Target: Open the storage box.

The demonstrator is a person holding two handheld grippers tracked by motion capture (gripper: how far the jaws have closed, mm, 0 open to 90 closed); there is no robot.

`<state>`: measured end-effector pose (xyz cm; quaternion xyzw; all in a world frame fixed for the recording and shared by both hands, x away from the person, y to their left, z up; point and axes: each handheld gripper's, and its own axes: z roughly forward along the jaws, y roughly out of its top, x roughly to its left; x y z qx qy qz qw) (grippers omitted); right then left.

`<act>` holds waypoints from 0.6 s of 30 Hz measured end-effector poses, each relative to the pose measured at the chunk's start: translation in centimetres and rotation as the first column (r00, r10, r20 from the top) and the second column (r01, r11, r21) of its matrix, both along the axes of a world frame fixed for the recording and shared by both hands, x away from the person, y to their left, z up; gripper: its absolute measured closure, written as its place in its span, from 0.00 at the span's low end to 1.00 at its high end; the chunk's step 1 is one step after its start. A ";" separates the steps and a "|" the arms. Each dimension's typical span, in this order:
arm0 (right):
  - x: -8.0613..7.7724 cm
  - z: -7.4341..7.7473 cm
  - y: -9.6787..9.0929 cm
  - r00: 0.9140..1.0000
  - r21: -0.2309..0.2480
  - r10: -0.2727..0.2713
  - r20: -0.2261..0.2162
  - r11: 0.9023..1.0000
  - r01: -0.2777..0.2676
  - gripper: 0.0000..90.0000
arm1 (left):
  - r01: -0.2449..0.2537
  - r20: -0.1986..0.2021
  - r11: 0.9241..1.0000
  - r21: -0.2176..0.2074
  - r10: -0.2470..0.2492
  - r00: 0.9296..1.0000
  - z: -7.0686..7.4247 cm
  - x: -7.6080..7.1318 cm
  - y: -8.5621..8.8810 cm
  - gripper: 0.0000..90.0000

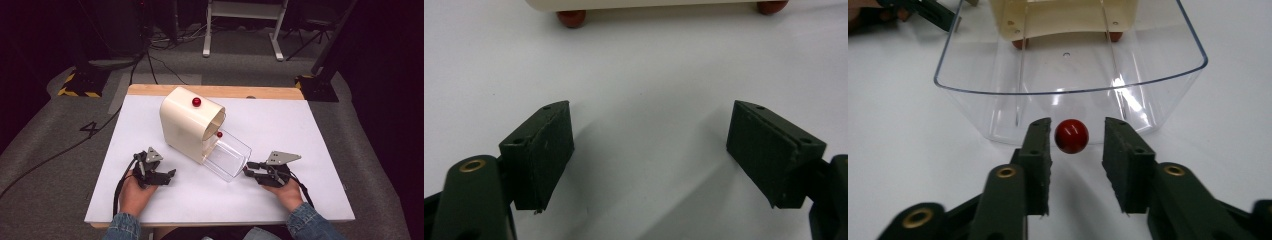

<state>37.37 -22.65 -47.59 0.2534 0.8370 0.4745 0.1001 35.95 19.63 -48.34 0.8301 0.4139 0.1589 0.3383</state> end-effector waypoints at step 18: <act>-0.4 5.6 0.2 0.996 0.073 0.009 0.089 0.997 -0.015 0.67 | 0.000 -0.001 1.000 0.000 0.000 1.000 0.0 0.0 0.0 0.21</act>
